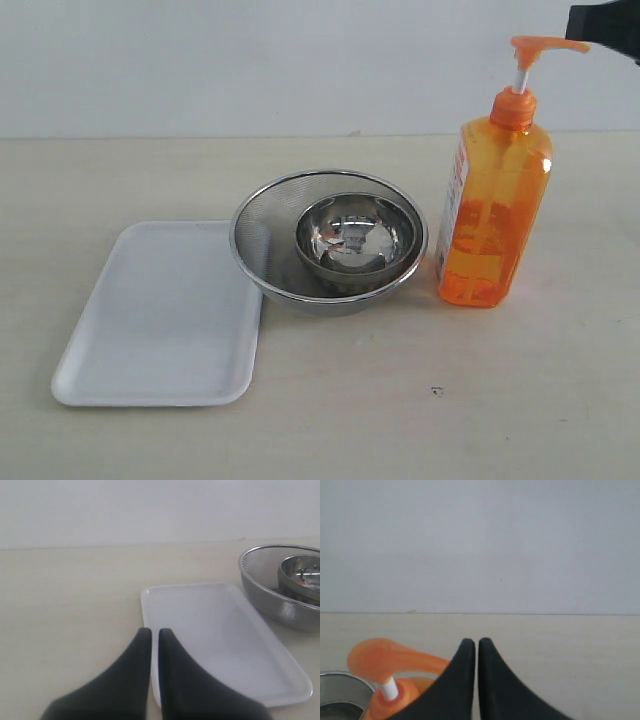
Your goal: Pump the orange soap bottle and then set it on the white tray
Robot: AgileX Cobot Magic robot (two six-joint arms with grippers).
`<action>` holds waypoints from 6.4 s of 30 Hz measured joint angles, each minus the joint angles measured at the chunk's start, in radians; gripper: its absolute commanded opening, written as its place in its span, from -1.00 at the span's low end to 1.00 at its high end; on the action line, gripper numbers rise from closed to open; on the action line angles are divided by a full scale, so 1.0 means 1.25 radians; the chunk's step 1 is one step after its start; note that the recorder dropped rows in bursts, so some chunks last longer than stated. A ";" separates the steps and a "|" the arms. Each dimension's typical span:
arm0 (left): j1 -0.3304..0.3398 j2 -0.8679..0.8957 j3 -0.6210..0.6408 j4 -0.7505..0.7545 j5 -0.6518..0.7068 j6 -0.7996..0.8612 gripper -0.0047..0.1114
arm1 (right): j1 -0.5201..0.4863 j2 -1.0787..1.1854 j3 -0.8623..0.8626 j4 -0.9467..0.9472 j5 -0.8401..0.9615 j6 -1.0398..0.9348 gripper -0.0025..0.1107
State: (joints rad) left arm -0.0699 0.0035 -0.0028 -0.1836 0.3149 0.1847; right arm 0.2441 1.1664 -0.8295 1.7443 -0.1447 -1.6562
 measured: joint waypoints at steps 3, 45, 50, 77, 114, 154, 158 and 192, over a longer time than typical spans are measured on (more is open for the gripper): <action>0.000 0.000 0.000 0.000 0.000 0.000 -0.84 | 0.000 -0.008 0.011 0.000 0.000 -0.010 -0.96; 0.000 0.000 0.000 0.000 0.000 0.000 -0.84 | 0.000 0.027 0.012 0.000 0.101 0.033 -0.96; 0.000 0.000 0.000 0.000 0.000 0.000 -0.84 | 0.000 0.027 0.012 0.000 0.101 0.030 -0.96; 0.000 0.000 0.000 0.000 0.000 0.000 -0.84 | 0.000 0.119 -0.055 0.000 0.089 -0.006 -0.96; 0.000 0.000 0.000 0.000 0.000 0.000 -0.84 | -0.001 0.196 -0.155 0.000 0.157 -0.018 -0.96; 0.000 0.000 0.000 0.000 0.000 0.000 -0.84 | -0.002 0.067 -0.135 0.000 0.077 -0.041 -0.96; 0.000 0.000 0.000 0.000 0.000 0.000 -0.84 | 0.004 0.007 -0.039 0.000 0.058 -0.041 -0.96; 0.000 0.000 0.000 0.000 0.000 0.000 -0.84 | 0.216 -0.219 0.116 -0.478 -0.090 0.562 -0.96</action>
State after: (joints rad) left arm -0.0699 0.0035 -0.0028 -0.1836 0.3149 0.1847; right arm 0.5140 0.8928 -0.6850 1.1462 -0.2570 -0.9542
